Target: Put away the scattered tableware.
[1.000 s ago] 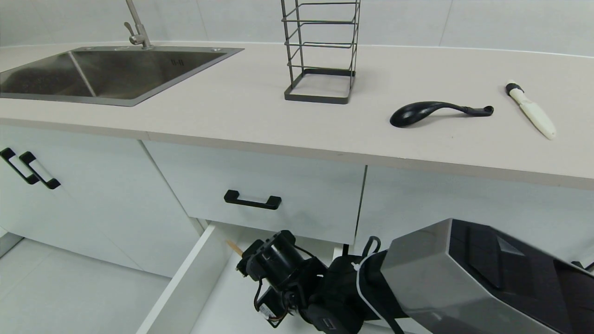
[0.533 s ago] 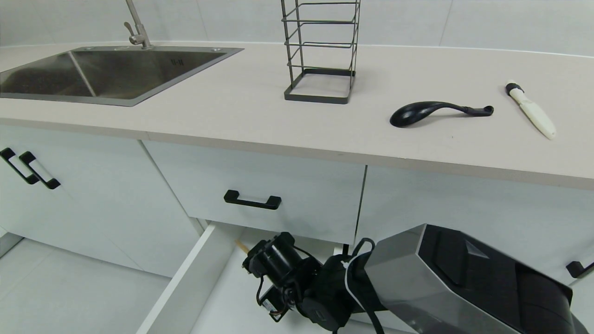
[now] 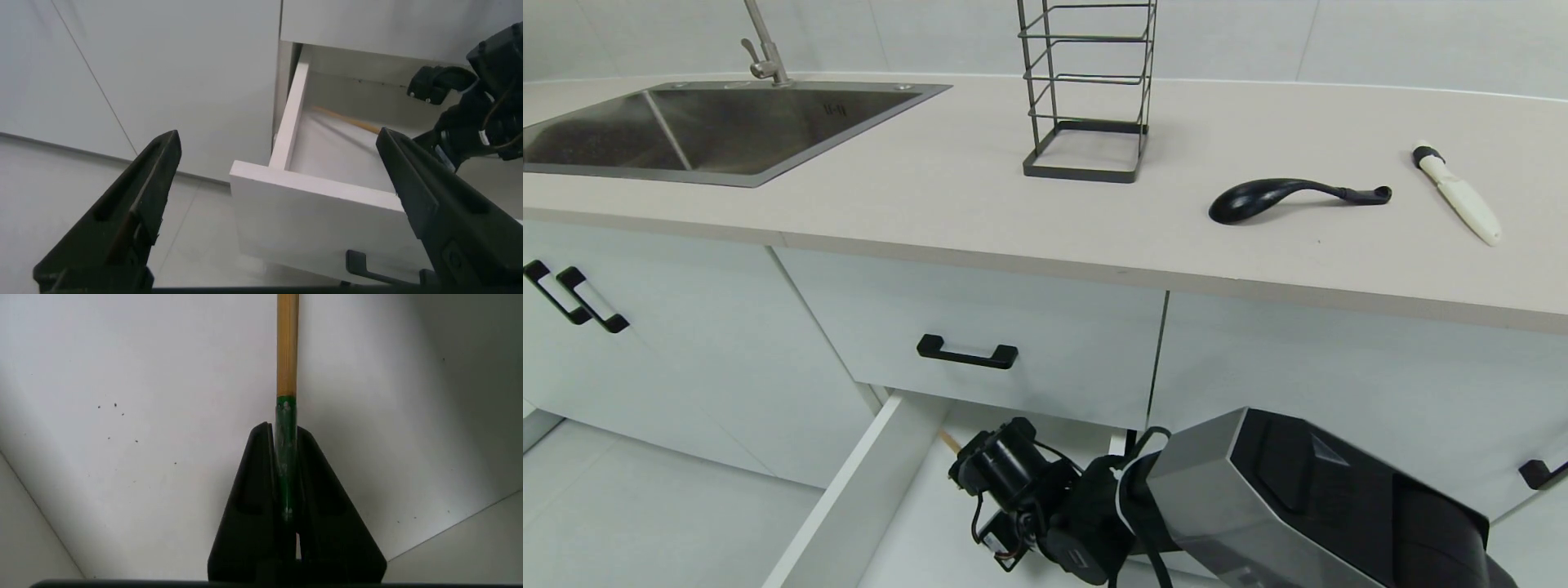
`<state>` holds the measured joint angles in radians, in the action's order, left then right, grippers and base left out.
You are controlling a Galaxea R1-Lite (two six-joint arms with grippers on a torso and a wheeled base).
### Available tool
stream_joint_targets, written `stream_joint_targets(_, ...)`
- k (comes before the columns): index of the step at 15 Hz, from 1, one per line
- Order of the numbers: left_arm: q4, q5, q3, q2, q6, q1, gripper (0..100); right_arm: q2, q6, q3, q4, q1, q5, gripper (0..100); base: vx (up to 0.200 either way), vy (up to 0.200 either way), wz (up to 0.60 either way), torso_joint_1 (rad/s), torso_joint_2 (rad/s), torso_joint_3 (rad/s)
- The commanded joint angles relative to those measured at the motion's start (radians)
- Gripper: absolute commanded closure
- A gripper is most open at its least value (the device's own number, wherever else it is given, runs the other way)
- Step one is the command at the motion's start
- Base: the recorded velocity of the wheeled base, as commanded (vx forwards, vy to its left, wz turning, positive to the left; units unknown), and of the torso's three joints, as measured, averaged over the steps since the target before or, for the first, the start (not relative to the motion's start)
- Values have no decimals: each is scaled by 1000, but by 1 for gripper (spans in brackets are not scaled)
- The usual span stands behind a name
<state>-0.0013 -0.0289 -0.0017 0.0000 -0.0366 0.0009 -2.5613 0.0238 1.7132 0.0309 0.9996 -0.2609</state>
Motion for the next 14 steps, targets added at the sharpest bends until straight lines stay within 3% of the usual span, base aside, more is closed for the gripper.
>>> stream_joint_targets(1,0,0,0,0,0,1,0,-5,1,3,-5,2,0,100,0,0,0,0,0,0)
stream_joint_targets(3,0,0,2,0,0,1,0,-4,1,8,-12,4,6,100,0,0,0,0,0,0)
stream_joint_targets(4,0,0,0,0,0,1,0,-2,-1,11,-16,5,8,0,0,0,0,0,0,0)
stream_joint_targets(9,0,0,2,0,0,1,0,99,5,-7,-34,47,8,0,0,0,0,0,0,0)
stream_joint_targets(14,0,0,0,0,0,1,0,294,13,-182,-23,119,9,0,0,0,0,0,0,0)
